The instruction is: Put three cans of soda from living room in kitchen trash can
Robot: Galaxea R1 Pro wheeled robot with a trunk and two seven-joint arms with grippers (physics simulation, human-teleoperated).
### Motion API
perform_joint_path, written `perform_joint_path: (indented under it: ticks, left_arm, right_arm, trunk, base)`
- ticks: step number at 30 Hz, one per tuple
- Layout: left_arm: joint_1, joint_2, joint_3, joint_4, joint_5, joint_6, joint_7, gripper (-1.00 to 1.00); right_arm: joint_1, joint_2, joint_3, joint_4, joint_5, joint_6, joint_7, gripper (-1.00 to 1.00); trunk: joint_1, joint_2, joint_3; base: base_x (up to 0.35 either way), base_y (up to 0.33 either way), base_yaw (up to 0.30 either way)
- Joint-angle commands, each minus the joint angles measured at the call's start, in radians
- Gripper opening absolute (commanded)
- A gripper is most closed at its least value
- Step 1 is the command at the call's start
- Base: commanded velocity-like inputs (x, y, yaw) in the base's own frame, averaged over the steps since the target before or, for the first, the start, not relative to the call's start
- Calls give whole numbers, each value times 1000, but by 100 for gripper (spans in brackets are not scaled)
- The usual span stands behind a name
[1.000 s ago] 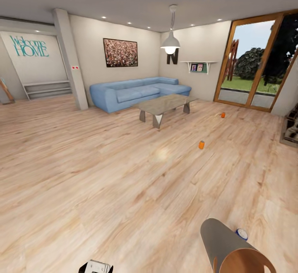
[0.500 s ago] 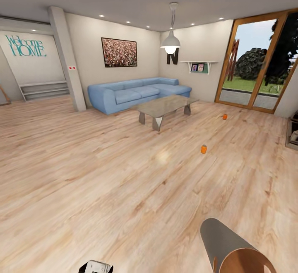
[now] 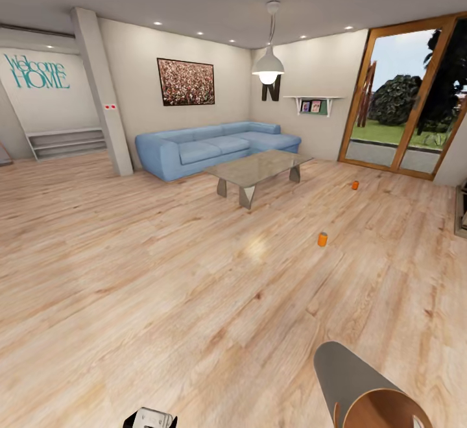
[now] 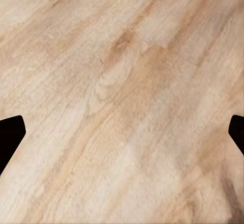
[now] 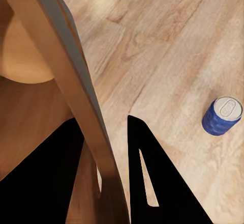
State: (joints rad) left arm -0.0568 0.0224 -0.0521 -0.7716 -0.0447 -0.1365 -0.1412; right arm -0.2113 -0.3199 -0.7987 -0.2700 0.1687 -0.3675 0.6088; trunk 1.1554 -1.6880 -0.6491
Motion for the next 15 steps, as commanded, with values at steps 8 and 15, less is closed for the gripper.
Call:
perform_joint_path:
  ticks: [8,15]
  left_arm:
    - [0,0,1,1,-2,0,-1,100]
    - [-1,4,3,-16,3,11,-8,100]
  right_arm:
    - [-1,-5,-6,-11,-8,-1,9,-100]
    - [-2,-10,1,-97,-8,-1,43,-100]
  trunk:
    - [0,0,0]
    - [0,0,0]
  base:
    - [10,0,0]
    - [7,0,0]
